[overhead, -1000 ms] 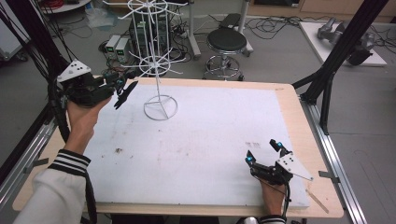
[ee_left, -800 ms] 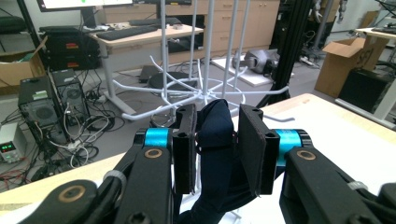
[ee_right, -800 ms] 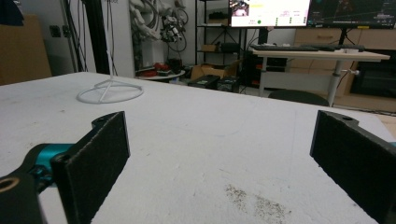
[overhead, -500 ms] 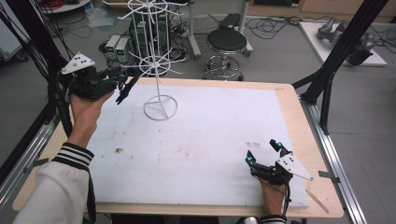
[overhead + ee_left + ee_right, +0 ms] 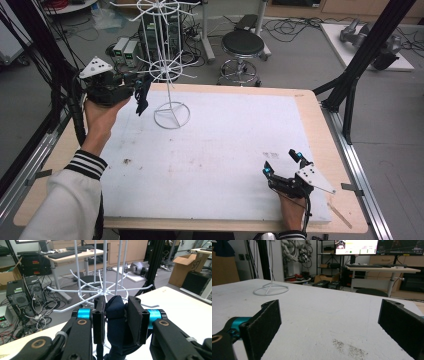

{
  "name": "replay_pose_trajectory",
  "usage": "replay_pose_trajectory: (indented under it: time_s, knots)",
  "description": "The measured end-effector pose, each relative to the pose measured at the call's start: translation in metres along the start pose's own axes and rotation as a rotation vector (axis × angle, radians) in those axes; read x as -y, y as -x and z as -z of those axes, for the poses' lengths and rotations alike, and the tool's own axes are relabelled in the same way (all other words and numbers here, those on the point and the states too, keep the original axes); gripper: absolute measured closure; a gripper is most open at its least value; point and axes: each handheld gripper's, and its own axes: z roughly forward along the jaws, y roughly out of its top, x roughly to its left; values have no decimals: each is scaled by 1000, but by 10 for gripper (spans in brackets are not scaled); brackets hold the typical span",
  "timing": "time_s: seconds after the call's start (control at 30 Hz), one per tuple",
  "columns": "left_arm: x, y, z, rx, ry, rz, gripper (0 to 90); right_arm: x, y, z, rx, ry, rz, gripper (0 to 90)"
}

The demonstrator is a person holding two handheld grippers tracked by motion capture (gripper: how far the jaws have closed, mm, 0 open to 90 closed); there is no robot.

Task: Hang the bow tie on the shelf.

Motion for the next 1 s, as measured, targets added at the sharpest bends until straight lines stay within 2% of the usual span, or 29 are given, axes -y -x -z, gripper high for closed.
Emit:
replay_pose_trajectory:
  time_s: [0.17,0.43,0.47,0.5,1.0]
  knots:
    - [1,3,-2,5,-5,-4,677,0,0,0,0,0,1,37]
    - [-2,9,3,17,7,-18,679,0,0,0,0,0,1,37]
    - [-2,9,4,25,11,-22,701,0,0,0,2,-2,-2,37]
    - [-3,9,5,14,19,-21,776,0,0,0,-1,1,1,37]
    - [-2,8,2,14,6,-16,777,0,0,0,-1,1,0,37]
